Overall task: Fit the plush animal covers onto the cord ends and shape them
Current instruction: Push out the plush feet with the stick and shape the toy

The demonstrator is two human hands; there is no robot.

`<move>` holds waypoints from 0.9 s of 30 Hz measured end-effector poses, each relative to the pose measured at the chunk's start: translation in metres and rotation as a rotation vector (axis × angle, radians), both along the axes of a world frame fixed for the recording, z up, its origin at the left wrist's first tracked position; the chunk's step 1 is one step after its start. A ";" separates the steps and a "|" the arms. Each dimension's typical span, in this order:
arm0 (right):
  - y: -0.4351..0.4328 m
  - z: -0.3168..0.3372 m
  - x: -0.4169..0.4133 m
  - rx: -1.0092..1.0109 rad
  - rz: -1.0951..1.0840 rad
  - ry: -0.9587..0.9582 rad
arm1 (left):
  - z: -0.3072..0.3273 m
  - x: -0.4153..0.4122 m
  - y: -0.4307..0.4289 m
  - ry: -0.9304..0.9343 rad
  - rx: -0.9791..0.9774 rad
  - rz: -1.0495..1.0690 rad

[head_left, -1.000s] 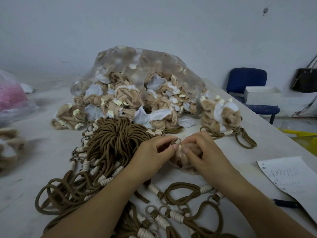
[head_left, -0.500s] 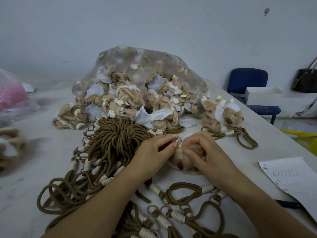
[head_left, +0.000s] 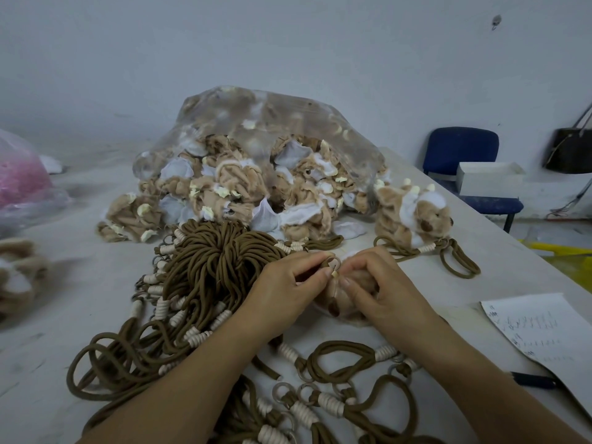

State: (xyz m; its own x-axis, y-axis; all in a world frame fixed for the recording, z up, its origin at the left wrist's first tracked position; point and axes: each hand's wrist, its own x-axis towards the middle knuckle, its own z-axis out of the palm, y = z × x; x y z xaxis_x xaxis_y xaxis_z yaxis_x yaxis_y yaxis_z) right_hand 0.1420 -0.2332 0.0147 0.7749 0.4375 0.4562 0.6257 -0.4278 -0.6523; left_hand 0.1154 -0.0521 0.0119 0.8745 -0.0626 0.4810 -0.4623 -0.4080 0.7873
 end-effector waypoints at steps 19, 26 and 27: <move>0.000 0.000 0.002 0.018 -0.076 0.001 | -0.002 0.001 0.000 -0.009 0.036 -0.023; -0.001 0.001 0.002 0.035 -0.078 0.011 | 0.000 0.000 0.000 0.005 0.016 -0.002; -0.001 0.002 0.001 0.030 -0.064 0.016 | -0.002 0.001 0.000 0.012 0.001 0.007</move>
